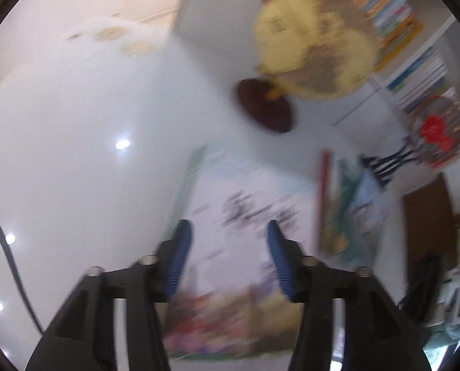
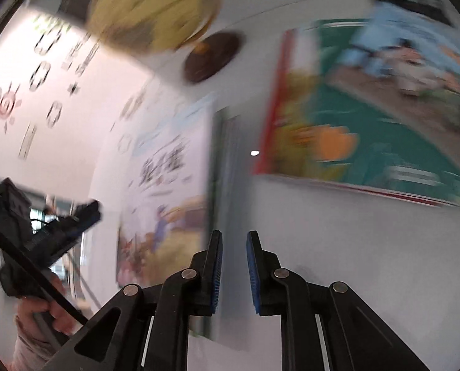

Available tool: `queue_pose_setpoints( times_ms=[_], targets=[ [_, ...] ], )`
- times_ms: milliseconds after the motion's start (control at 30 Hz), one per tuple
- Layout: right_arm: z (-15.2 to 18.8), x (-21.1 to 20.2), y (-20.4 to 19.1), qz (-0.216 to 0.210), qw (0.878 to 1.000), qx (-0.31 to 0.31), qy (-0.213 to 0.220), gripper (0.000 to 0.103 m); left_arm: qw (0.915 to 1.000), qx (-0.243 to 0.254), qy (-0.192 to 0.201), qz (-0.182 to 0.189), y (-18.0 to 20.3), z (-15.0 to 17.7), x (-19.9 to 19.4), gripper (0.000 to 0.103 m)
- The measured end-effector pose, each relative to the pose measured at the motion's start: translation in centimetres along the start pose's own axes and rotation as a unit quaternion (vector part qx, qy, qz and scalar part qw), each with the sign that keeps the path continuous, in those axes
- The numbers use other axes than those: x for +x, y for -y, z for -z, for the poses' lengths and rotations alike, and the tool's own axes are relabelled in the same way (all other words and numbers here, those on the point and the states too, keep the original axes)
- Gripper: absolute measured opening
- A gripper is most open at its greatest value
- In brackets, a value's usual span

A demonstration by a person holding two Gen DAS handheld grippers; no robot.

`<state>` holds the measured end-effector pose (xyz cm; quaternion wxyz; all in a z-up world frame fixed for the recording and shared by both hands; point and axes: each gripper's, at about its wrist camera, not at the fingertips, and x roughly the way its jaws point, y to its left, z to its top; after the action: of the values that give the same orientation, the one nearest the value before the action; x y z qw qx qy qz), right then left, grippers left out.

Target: Organize books

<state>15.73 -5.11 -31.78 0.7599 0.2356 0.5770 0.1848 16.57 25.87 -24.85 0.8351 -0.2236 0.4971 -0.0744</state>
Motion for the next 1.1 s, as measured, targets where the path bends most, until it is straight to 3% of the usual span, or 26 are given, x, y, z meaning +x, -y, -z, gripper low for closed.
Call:
queue_pose_setpoints(
  times_ms=[33, 67, 133, 233, 300, 400, 500, 600, 800, 933, 1033, 1100],
  targets=[
    [0.0, -0.8, 1.1, 0.011, 1.000, 0.017, 0.007, 0.031, 0.9999, 0.008, 0.002, 0.013, 1.5, -0.8, 0.6, 0.077],
    [-0.1, -1.4, 2.1, 0.020, 0.999, 0.030, 0.014, 0.035, 0.9997, 0.018, -0.002, 0.019, 2.9, -1.5, 1.4, 0.087],
    [-0.2, -3.2, 4.2, 0.035, 0.997, 0.057, 0.042, 0.053, 0.9984, 0.047, -0.012, 0.030, 5.9, -2.6, 3.0, 0.087],
    [-0.9, -5.7, 7.6, 0.046, 0.990, 0.104, 0.082, 0.057, 0.9921, 0.116, -0.024, 0.042, 10.8, -3.4, 5.5, 0.087],
    [-1.5, -6.4, 9.4, 0.058, 0.984, 0.137, 0.093, 0.057, 0.9796, 0.193, -0.037, 0.042, 15.0, -3.2, 7.7, 0.087],
    [-1.9, -6.8, 12.2, 0.068, 0.975, 0.182, 0.107, 0.057, 0.9534, 0.295, -0.044, 0.042, 20.2, -2.1, 10.3, 0.087],
    [-2.5, -7.1, 13.9, 0.064, 0.971, 0.199, 0.118, 0.058, 0.9307, 0.356, -0.057, 0.060, 24.1, -1.0, 12.7, 0.087],
    [-3.0, -7.6, 14.3, 0.074, 0.972, 0.185, 0.123, 0.060, 0.9196, 0.377, -0.078, 0.076, 25.8, -0.3, 14.6, 0.087],
    [-1.8, -9.7, 15.2, 0.007, 0.965, 0.181, 0.189, 0.060, 0.9185, 0.371, -0.104, 0.090, 27.5, 0.7, 17.9, 0.087],
    [-2.5, -10.1, 16.5, 0.062, 0.955, 0.197, 0.214, 0.062, 0.9155, 0.376, -0.112, 0.091, 28.0, 1.4, 18.9, 0.087],
    [-2.1, -11.3, 16.8, 0.025, 0.949, 0.207, 0.236, 0.062, 0.9153, 0.374, -0.115, 0.097, 27.9, 1.8, 19.1, 0.087],
    [-1.2, -13.0, 16.4, 0.035, 0.941, 0.201, 0.271, 0.062, 0.9178, 0.365, -0.117, 0.103, 27.8, 1.9, 19.3, 0.087]
  ],
)
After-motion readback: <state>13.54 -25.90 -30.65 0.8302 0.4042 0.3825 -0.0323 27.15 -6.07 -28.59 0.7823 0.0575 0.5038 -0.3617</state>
